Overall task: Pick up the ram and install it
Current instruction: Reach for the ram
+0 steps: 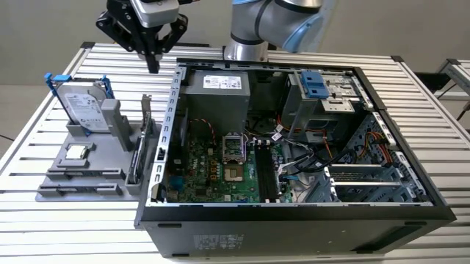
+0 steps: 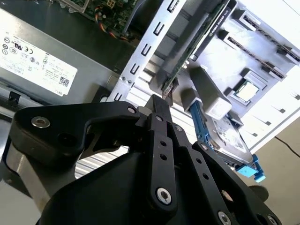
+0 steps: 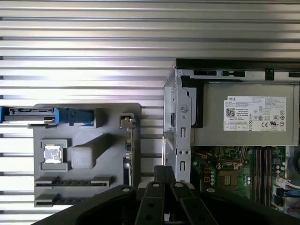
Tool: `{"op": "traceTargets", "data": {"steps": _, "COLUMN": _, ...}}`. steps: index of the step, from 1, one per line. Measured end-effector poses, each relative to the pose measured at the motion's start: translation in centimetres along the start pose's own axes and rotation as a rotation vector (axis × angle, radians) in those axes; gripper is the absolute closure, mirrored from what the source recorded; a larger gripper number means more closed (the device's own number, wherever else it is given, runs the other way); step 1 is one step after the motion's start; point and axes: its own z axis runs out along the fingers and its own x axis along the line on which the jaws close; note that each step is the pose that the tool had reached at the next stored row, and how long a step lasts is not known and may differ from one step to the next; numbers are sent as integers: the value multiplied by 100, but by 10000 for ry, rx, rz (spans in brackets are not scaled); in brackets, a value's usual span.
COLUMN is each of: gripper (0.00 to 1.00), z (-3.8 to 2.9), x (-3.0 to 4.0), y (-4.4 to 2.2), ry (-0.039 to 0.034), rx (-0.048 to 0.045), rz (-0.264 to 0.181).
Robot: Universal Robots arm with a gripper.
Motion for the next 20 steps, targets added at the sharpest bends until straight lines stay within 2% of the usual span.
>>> {"op": "traceTargets", "data": {"steps": 10, "gripper": 100, "z": -3, "x": 195, "y": 9, "ry": 8, "rx": -3, "rz": -156}}
{"op": "traceTargets", "data": {"steps": 20, "gripper": 100, "z": -4, "x": 314, "y": 30, "ry": 13, "rx": -5, "rz": -269}}
